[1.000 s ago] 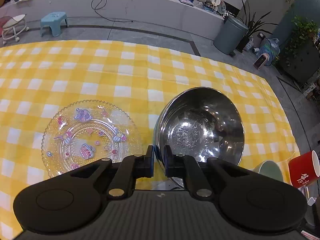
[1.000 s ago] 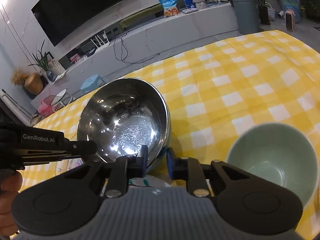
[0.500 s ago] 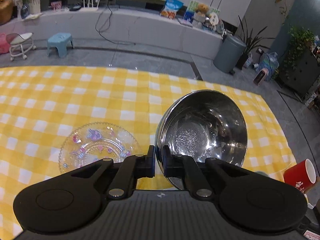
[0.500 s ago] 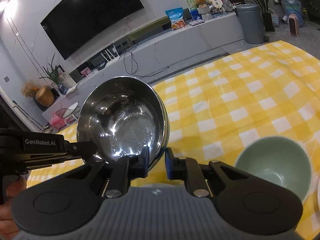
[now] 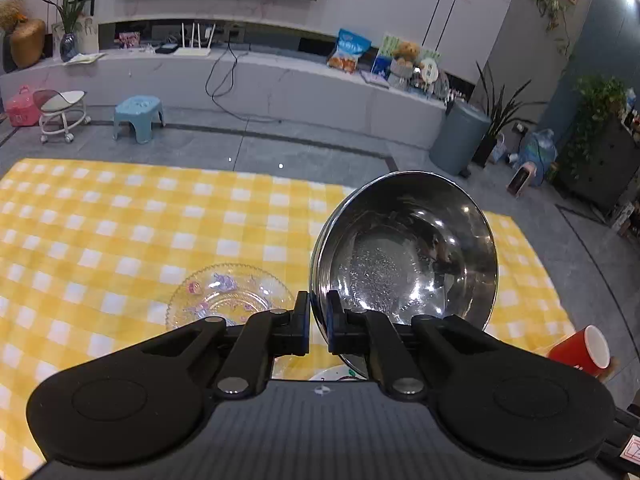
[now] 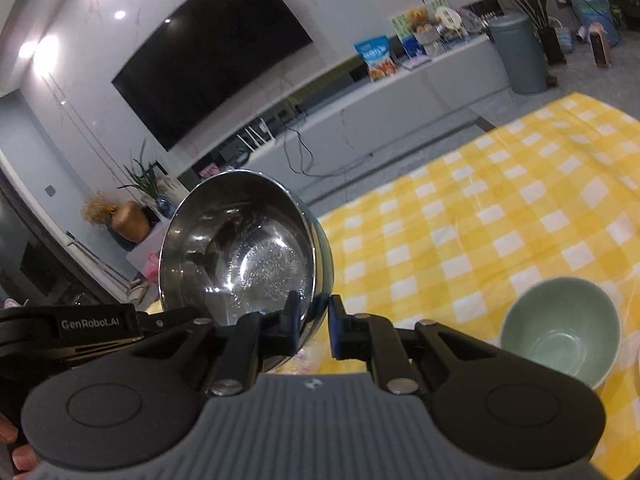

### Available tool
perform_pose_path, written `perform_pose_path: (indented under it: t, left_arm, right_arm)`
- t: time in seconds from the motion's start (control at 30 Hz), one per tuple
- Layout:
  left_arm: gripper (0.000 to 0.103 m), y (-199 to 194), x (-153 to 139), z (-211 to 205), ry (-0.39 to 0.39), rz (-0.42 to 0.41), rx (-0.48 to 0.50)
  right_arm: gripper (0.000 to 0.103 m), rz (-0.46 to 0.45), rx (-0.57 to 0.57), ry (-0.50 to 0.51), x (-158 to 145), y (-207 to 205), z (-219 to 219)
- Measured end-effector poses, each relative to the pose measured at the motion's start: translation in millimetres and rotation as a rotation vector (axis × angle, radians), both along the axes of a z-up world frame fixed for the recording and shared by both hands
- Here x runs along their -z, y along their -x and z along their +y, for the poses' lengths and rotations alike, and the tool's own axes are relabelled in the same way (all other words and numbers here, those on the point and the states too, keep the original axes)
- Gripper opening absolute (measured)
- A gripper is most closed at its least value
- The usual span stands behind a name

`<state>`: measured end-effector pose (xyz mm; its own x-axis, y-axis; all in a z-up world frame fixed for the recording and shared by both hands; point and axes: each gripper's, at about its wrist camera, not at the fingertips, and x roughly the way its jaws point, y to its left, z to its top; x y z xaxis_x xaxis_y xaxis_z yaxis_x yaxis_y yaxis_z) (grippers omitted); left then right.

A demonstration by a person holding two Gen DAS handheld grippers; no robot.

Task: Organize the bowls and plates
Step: 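Carry the blue bowl with both grippers over the orange bowl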

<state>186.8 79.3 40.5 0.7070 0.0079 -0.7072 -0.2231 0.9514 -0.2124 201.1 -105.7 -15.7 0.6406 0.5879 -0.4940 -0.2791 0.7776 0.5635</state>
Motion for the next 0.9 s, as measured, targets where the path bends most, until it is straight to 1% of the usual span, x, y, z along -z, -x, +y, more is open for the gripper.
perform_pose_path:
  t: [0.13, 0.27, 0.37, 0.47, 0.53, 0.63, 0.7, 0.8, 0.9]
  left_arm:
    - [0.008, 12.3, -13.3, -0.6, -0.004, -0.027, -0.02]
    - [0.008, 25.9, -18.3, 5.2, 0.023, -0.044, -0.051]
    - [0.008, 37.8, -18.9, 12.3, 0.043, -0.04, -0.074]
    - [0.008, 56.1, -17.5, 22.5, 0.106, -0.036, -0.112]
    - [0.009, 68.7, -17.3, 26.6, 0.127, -0.036, -0.131]
    - [0.009, 84.0, -20.7, 27.8, 0.109, -0.041, -0.151]
    - [0.009, 94.7, -22.1, 30.2, 0.126, -0.043, -0.161]
    - [0.009, 112.5, -21.2, 34.6, 0.145, -0.042, -0.176]
    - [0.01, 128.6, -16.8, 34.3, 0.125, -0.035, -0.181]
  right_arm:
    - [0.012, -0.035, -0.007, -0.009, -17.8, 13.8, 0.2]
    - [0.012, -0.063, -0.025, 0.001, -33.3, 26.8, 2.3]
    - [0.012, -0.068, -0.044, 0.004, -41.6, 35.1, 4.8]
    - [0.012, -0.083, -0.07, 0.006, -49.4, 44.8, 7.2]
    - [0.012, -0.089, -0.085, 0.01, -53.8, 53.6, 9.3]
    - [0.012, -0.088, -0.117, 0.039, -58.3, 67.1, 15.1]
    - [0.012, -0.077, -0.131, 0.066, -59.7, 76.8, 18.4]
    - [0.012, -0.055, -0.157, 0.079, -57.8, 88.4, 20.6]
    - [0.011, -0.039, -0.186, 0.086, -56.4, 100.9, 22.1]
